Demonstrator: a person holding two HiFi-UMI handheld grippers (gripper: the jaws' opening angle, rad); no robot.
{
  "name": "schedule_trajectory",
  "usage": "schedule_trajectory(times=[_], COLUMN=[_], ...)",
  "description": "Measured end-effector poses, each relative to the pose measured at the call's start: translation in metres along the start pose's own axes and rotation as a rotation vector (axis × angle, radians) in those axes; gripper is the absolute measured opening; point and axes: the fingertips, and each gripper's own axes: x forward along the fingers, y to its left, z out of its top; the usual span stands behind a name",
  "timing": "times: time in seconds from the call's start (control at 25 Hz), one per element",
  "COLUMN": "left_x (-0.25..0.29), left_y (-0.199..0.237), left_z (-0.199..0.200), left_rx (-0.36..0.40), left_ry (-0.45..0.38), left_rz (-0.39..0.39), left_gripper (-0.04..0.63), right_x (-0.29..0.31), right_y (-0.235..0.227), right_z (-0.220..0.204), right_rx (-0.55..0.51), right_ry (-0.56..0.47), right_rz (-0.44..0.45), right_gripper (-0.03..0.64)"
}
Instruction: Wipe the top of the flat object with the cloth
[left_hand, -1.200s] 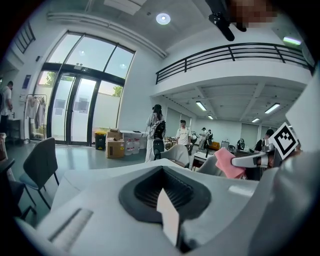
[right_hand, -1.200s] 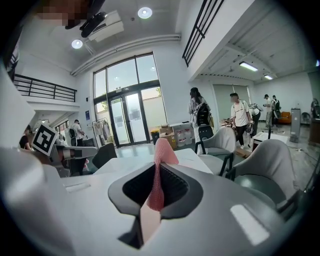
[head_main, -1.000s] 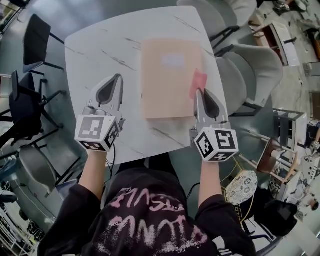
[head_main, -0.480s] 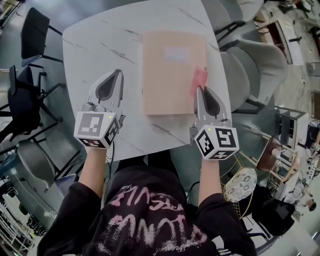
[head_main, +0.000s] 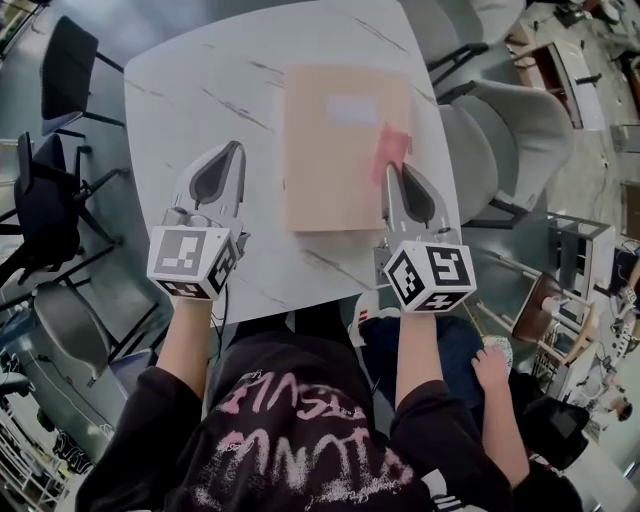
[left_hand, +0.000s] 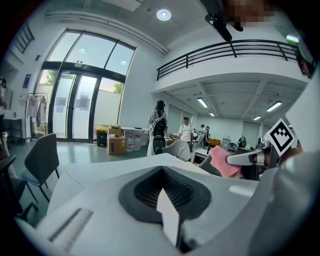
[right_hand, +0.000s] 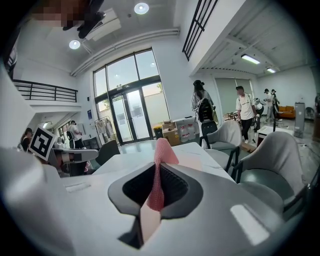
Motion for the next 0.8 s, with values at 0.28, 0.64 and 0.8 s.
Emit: schedule_trajectory(times=[0.28, 0.64, 0.8], left_x=[-0.002, -0.006, -0.006], left_y=[0.007, 0.012, 0.015], left_z=[0.0, -0.002, -0.001], left_rx=[-0.005, 0.015, 0.012], left_ry=[0.005, -0.012, -0.013], left_rz=[0.015, 0.023, 0.026], left_gripper=[0.002, 0.002, 0.002], right_x=[0.018, 0.047, 0.06], right_y=[0.02, 0.049, 0.066], right_z=[0.009, 0.024, 0.028], right_rx=[-0.022, -0.055, -0.06], right_ry=[0.006, 0.0, 0.007], right_rz=[0.048, 0.13, 0.169], right_gripper=[0.048, 0.048, 0.048])
